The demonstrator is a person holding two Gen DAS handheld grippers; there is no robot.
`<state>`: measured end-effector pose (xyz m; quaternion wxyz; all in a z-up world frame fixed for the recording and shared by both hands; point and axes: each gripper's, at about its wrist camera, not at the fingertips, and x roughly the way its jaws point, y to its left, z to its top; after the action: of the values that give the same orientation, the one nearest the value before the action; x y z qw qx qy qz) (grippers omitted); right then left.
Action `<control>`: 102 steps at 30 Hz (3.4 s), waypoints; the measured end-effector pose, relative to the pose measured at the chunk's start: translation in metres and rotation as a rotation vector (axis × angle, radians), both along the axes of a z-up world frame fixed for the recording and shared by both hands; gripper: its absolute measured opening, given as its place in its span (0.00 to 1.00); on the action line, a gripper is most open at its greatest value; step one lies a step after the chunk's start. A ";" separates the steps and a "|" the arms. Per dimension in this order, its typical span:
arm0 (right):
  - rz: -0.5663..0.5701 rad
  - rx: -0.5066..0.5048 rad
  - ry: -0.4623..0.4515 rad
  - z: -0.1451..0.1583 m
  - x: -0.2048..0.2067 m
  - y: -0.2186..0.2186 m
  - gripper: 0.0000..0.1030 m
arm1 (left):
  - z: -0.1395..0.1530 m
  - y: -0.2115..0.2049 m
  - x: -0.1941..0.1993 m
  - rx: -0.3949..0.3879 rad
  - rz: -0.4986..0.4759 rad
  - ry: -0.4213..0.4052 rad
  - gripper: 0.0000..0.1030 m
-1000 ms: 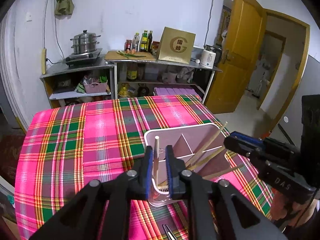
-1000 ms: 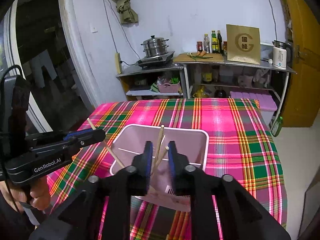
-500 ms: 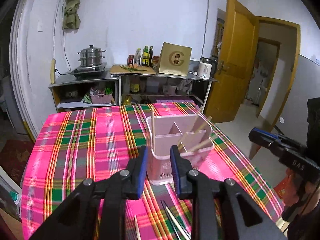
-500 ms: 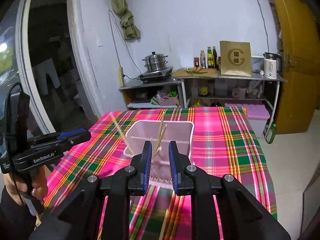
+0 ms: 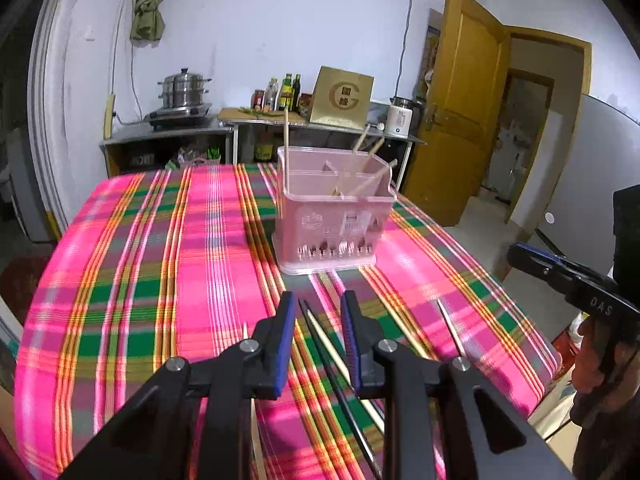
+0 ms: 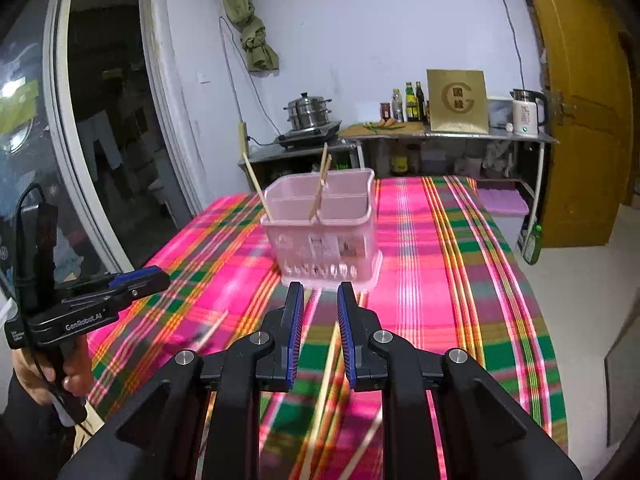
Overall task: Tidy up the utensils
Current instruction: 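Move both open tools back toward the remaining chopsticks on the table, then lower both tools and pinch one wooden chopstick each from the tablecloth, then lift the left tool's chopstick over the basket while the right tool carries its chopstick there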
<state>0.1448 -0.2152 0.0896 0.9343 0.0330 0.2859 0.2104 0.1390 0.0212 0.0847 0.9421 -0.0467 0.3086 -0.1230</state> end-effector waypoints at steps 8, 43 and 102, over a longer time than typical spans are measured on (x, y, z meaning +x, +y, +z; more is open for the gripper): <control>0.009 -0.012 0.035 -0.024 -0.021 -0.001 0.17 | -0.027 0.001 -0.023 -0.013 0.005 0.044 0.24; -0.128 -0.084 0.222 -0.081 0.026 -0.029 0.17 | -0.080 0.023 0.034 0.118 0.070 0.216 0.24; -0.116 -0.135 0.123 -0.016 0.066 0.000 0.05 | 0.000 0.018 0.070 0.151 0.034 0.113 0.06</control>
<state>0.2104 -0.2151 0.0736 0.9257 -0.0008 0.3538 0.1336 0.2089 0.0388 0.0848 0.9260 0.0122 0.3686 -0.0806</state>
